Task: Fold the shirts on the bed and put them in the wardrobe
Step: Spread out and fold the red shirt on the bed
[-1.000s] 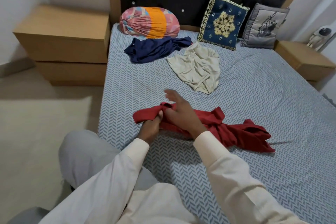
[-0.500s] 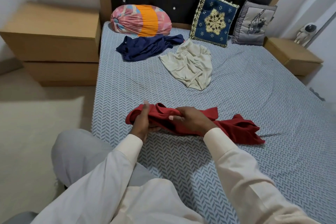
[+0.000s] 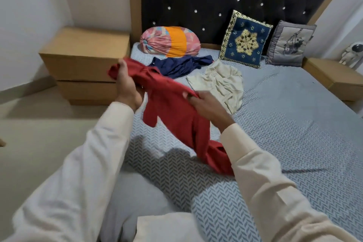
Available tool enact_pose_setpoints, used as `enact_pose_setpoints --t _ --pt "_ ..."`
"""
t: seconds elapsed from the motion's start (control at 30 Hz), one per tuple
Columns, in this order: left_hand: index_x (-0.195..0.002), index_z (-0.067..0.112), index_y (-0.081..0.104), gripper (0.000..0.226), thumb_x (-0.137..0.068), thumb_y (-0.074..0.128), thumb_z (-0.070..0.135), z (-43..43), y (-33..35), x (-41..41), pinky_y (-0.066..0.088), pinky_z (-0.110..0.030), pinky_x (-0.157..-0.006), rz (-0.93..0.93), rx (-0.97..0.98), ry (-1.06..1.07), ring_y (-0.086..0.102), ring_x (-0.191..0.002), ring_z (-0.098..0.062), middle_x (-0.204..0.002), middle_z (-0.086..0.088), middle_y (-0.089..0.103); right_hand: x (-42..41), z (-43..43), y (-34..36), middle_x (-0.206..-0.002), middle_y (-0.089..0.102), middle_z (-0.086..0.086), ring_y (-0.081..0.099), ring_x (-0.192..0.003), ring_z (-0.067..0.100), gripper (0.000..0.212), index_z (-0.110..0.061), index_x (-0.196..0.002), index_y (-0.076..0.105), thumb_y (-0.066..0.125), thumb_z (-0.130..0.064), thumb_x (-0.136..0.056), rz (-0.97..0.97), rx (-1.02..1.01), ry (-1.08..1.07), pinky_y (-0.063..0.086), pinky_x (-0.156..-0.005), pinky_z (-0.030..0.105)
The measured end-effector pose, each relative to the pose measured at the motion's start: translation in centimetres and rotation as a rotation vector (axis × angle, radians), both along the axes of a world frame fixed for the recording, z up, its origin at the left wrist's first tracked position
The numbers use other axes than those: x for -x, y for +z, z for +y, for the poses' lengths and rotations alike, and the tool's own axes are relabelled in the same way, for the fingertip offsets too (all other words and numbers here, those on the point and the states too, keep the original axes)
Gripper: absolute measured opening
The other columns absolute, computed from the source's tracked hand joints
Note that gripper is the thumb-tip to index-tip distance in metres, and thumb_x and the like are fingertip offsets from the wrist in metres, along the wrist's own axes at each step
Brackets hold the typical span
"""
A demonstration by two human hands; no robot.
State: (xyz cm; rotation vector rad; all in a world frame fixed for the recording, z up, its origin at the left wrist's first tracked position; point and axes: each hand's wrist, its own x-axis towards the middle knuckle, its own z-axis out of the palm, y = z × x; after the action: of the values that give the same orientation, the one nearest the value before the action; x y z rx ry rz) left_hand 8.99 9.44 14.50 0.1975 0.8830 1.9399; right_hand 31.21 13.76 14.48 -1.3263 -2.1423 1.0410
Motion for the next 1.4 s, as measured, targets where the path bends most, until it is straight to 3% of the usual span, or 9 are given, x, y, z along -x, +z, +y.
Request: enact_pose_setpoints --t 0.1,0.2,0.43,0.63,0.87,1.03,1.13,1.27,1.4 --pt "-0.104 0.004 0.074 0.071 -0.096 0.038 0.064 1.0 8.4 0.9 0.058 -0.044 -0.083 0.129 -0.143 -0.1 0.071 -0.099 -0.034 -0.109 -0.021 0.072 2.4 0.5 6.0 -0.069 0.057 0.003 0.051 -0.061 0.017 0.052 -0.007 -0.076 0.063 0.063 -0.057 -0.091 0.316 -0.019 0.049 0.037 -0.059 0.033" --pt "-0.125 0.007 0.061 0.072 -0.093 0.043 0.068 3.3 13.0 0.7 0.054 -0.053 -0.094 0.26 -0.176 -0.158 0.067 -0.108 -0.038 -0.118 -0.022 0.068 2.2 1.7 8.4 -0.091 0.073 0.008 0.068 -0.081 0.025 0.047 -0.008 -0.096 0.074 0.066 -0.054 -0.09 0.617 0.062 -0.008 0.055 -0.082 0.045" --pt "-0.122 0.02 0.068 0.087 -0.063 0.066 0.084 9.4 8.5 -4.0 0.049 -0.041 -0.104 0.965 0.215 -0.57 0.068 -0.108 -0.02 -0.117 0.0 0.072 -3.8 5.0 0.2 -0.108 0.074 0.001 0.069 -0.102 0.02 0.012 -0.024 -0.1 0.071 0.063 -0.03 -0.093 0.826 0.087 -0.509 0.057 -0.091 0.036" --pt "-0.147 0.019 0.044 0.089 -0.075 0.069 0.065 5.4 -7.6 -6.5 0.038 -0.032 -0.109 1.824 0.763 -1.218 0.048 -0.133 -0.024 -0.15 -0.008 0.047 -11.2 5.0 -14.4 -0.132 0.05 0.031 0.051 -0.122 0.047 0.073 -0.007 -0.137 0.041 0.064 -0.035 -0.074 -0.059 0.284 -0.793 0.041 -0.103 0.045" --pt "-0.126 0.026 0.056 0.065 -0.066 0.076 0.044 -1.1 -16.5 -6.8 0.049 -0.041 -0.098 1.947 0.887 -1.107 0.057 -0.119 -0.034 -0.129 -0.011 0.059 -7.8 1.0 -18.8 -0.153 0.03 0.017 0.039 -0.14 0.031 0.075 -0.023 -0.151 0.039 0.068 -0.017 -0.082 -0.394 0.041 0.082 0.031 -0.114 0.027" --pt "-0.117 0.022 0.068 0.045 -0.076 0.075 0.039 -1.6 -14.9 -5.5 0.05 -0.03 -0.09 1.856 0.814 -1.053 0.064 -0.112 -0.027 -0.119 -0.01 0.069 -5.6 1.9 -17.9 -0.164 0.016 0.006 0.049 -0.134 0.029 0.07 -0.04 -0.151 0.031 0.057 -0.025 -0.087 -0.589 -0.127 0.022 0.05 -0.096 0.041" --pt "-0.114 0.013 0.069 0.047 -0.089 0.063 0.052 -1.1 -13.3 -3.9 0.045 -0.026 -0.084 1.784 0.865 -1.047 0.063 -0.11 -0.027 -0.119 -0.013 0.068 -4.6 3.4 -16.2 -0.125 0.061 0.011 0.063 -0.108 0.034 0.024 -0.022 -0.115 0.06 0.058 -0.03 -0.092 -0.579 -0.158 0.114 0.051 -0.084 0.038" --pt "-0.121 0.007 0.066 0.053 -0.099 0.047 0.051 -1.3 -10.2 0.3 0.043 -0.027 -0.091 1.724 0.971 -0.952 0.059 -0.118 -0.028 -0.131 -0.016 0.061 -2.5 3.4 -14.2 -0.081 0.065 0.004 0.066 -0.068 0.022 0.016 -0.018 -0.087 0.057 0.073 -0.017 -0.087 -0.179 0.011 0.171 0.055 -0.066 0.035" --pt "-0.109 0.008 0.066 0.026 -0.098 0.048 0.023 -2.9 -9.1 4.6 0.041 -0.027 -0.081 1.758 1.032 -1.018 0.058 -0.107 -0.027 -0.12 -0.012 0.062 -2.9 4.2 -15.3 -0.114 0.062 0.007 0.064 -0.098 0.023 0.04 -0.017 -0.118 0.059 0.076 -0.017 -0.082 -0.208 0.03 0.071 0.056 -0.085 0.04"
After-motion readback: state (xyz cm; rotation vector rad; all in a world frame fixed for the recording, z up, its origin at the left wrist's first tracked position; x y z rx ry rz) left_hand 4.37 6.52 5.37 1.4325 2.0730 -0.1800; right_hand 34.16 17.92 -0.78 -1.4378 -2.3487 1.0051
